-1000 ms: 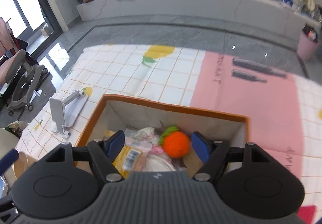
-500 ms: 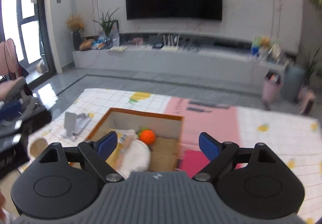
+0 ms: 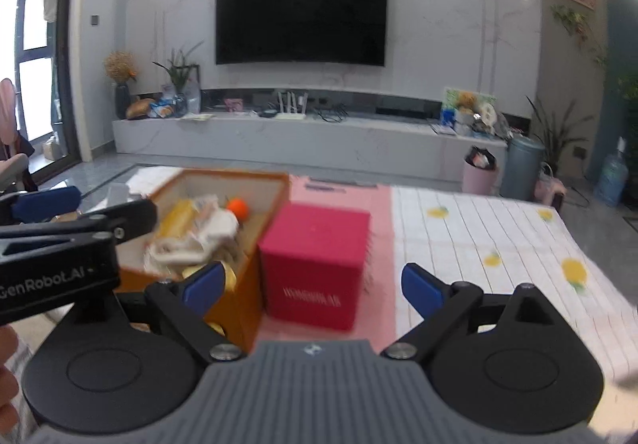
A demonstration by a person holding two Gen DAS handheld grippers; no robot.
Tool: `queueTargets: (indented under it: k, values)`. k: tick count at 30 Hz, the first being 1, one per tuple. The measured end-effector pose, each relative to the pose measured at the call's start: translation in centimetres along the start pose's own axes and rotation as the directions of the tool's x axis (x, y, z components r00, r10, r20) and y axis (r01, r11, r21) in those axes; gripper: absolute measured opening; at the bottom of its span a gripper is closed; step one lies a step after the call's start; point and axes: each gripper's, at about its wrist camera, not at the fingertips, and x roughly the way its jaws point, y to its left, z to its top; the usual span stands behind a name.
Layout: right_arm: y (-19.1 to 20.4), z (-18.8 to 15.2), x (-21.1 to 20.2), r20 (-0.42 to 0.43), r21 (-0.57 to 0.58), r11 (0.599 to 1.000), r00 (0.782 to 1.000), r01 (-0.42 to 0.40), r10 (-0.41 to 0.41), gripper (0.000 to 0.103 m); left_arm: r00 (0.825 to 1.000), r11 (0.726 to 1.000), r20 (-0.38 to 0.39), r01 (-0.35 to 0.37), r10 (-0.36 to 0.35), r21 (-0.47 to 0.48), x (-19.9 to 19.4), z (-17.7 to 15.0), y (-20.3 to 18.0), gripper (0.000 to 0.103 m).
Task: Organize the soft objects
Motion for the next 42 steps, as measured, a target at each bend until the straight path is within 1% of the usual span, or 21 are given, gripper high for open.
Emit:
queueTargets:
  k: [3, 6, 8, 10, 13, 16, 19, 22, 24, 28, 32, 39, 42]
  values:
    - [-0.9, -2.2, -0.3, -0.001, 0.035, 0.999, 1.000, 0.009, -0.009, 0.093, 1.000, 1.000, -0.013, 0.010, -0.010, -0.006, -0.3, -1.5, -1.1, 0.094]
    - [-1.5, -3.9, -0.8, 0.015, 0.033, 0.999, 1.000, 0.012, -0.012, 0.093, 1.000, 1.000, 0.000, 0.004, -0.004, 0.030, -0.6, -2.5, -2.4, 0.094]
    - [-1.6, -4.9, -1.4, 0.027, 0.011, 1.000, 1.000, 0.012, -0.012, 0.093, 0.999, 0.998, -0.007, 0.053, -0.053, 0.032, -0.7, -2.9, -2.6, 0.094]
    - [-1.5, -5.3, -1.7, 0.053, -0.027, 0.999, 0.998, 0.022, -0.020, 0.093, 0.997, 0.997, -0.016, 0.078, -0.077, 0.020, -0.7, -3.3, -2.9, 0.094]
    - [-1.1, -5.6, -1.1, 0.057, -0.065, 0.997, 0.998, 0.039, -0.035, 0.093, 0.999, 0.998, 0.006, 0.053, -0.053, 0.013, -0.8, -4.1, -4.0, 0.094]
    - [-1.1, -5.9, -0.7, 0.066, -0.073, 0.996, 0.997, 0.045, -0.040, 0.093, 1.000, 1.000, -0.004, 0.021, -0.021, 0.016, -0.6, -4.6, -4.6, 0.094]
    - [-1.2, -6.1, -0.3, 0.049, -0.078, 0.996, 0.998, 0.046, -0.043, 0.093, 1.000, 1.000, -0.016, -0.005, 0.005, 0.020, -0.2, -4.8, -4.9, 0.094]
    - [-1.4, -6.1, -0.3, 0.050, -0.073, 0.997, 0.998, 0.039, -0.035, 0.093, 0.999, 1.000, -0.036, 0.001, -0.001, -0.004, -0.3, -5.1, -4.7, 0.094]
    - [-1.5, -6.1, -0.2, 0.044, -0.063, 0.998, 0.999, 0.031, -0.028, 0.093, 0.999, 1.000, -0.040, -0.004, 0.004, -0.003, -0.2, -5.0, -4.7, 0.094]
    - [-1.3, -6.2, 0.1, 0.028, -0.065, 0.997, 0.999, 0.042, -0.040, 0.093, 0.998, 1.000, -0.055, -0.022, 0.022, 0.000, -0.1, -5.4, -4.9, 0.094]
    - [-1.4, -6.1, 0.4, 0.014, -0.060, 0.997, 0.999, 0.041, -0.040, 0.093, 0.997, 1.000, -0.078, -0.014, 0.013, -0.021, 0.1, -5.4, -4.7, 0.094]
    - [-1.1, -6.3, 0.4, 0.016, -0.069, 0.996, 0.999, 0.053, -0.052, 0.093, 0.998, 0.999, -0.035, -0.051, 0.052, 0.014, -0.4, -5.6, -5.1, 0.094]
    - [-1.1, -6.3, 0.4, 0.017, -0.068, 0.996, 0.999, 0.052, -0.051, 0.093, 0.998, 0.999, -0.036, -0.052, 0.053, 0.015, -0.4, -5.5, -5.1, 0.094]
